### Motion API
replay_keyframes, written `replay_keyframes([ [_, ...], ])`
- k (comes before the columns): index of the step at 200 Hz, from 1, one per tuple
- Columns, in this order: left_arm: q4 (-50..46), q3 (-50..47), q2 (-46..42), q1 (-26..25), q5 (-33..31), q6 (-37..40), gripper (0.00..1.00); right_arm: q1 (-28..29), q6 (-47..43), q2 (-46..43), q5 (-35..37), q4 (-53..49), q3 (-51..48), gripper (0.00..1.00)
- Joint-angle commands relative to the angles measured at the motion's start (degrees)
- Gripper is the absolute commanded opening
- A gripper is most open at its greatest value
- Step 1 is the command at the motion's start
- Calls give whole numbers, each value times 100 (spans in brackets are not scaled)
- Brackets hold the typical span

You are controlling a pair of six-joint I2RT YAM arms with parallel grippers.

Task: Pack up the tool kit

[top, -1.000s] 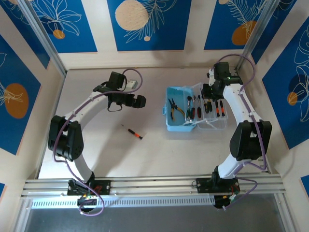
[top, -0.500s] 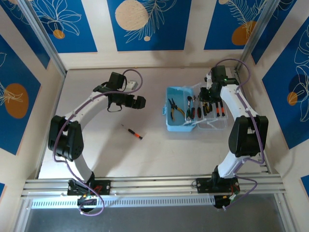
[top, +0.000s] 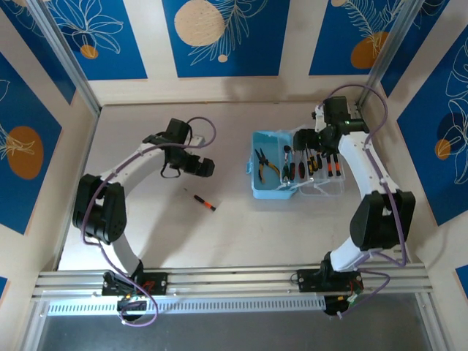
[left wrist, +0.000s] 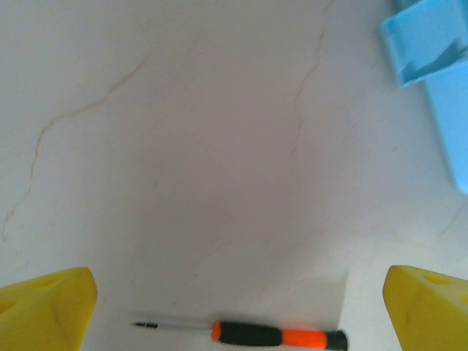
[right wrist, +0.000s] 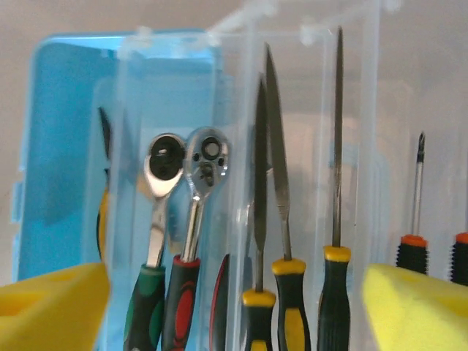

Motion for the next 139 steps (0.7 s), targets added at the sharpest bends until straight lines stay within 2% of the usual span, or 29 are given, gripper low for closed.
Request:
replay_keyframes([
  [1,-313,-596,-450,-112,-169,-153,100,236,-108,-432,-243,-203,78,99],
  [18,255,-1397,-953,-223,194,-906,100,394,-97,-599,-286,-189,-24,99],
  [34,921,-2118,-1350,-353,245,-1745,100,501,-65,-664,-303,-130,-131,99],
  [48,1321,-2550,-1561,-450,-79,-2535,100,558,-62,-656,-324,-124,-165,99],
  [55,1359,-2637,-1587,-526,-471,-2903,100,584,-74,-640,-322,-121,-173,99],
  [73,1036,-2531,-1469,-777,-1661,-3603,100,620,-65,-614,-341,-104,-164,99],
  [86,812,-2323,-1243,-862,-2066,-3971,100,667,-52,-607,-356,-86,-154,99],
  [108,751,-1949,-802,-927,-2056,-4339,99,746,-48,-598,-357,-61,-148,99],
  [139,695,-1437,-197,-1003,-1899,-4554,86,826,-21,-597,-348,-46,-177,99],
])
